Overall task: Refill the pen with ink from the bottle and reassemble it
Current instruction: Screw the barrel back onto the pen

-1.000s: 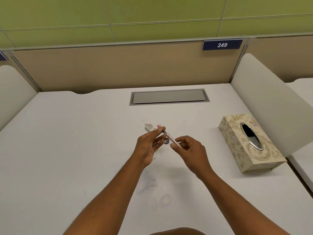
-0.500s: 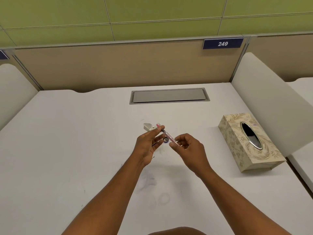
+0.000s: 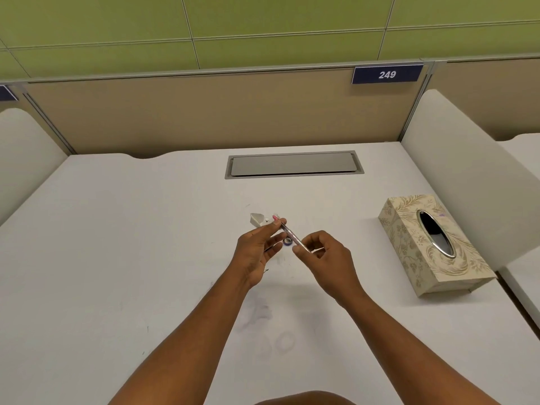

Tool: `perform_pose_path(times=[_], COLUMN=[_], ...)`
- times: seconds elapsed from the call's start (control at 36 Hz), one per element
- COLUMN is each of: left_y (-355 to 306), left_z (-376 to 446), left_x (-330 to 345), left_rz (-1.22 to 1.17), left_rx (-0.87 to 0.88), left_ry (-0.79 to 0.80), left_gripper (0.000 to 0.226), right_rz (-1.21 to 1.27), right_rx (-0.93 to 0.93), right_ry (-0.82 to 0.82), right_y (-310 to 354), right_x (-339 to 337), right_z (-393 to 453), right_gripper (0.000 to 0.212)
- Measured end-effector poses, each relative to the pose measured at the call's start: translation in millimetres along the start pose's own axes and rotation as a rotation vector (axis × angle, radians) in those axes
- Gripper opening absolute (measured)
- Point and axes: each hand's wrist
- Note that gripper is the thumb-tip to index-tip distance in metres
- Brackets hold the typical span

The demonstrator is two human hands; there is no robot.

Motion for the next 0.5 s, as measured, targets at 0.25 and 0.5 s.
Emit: perform_pose_path(times=[0.25, 0.5], left_y=[-1.7, -1.0], left_z=[-1.0, 0.8], left_x=[0.9, -3.8], left_rz=[0.025, 0.061], left_rx=[0.000, 0.002], left_ry=[0.024, -0.025], left_gripper=[0.032, 0.032], right_rz=[-0.017, 0.017], right_rx=[0.027, 0.001], right_ry=[0.016, -0.001], right_y=[-5.5, -1.8], right_x=[6.1, 5.0], right_z=[1.1, -0.3], right_gripper=[0.025, 0.014])
Point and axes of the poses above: each hand's wrist, its own z-axis towards the middle knuckle, its own x-axis out of the palm, y = z × x, and after that the axes turned 1 degree about x, right-handed
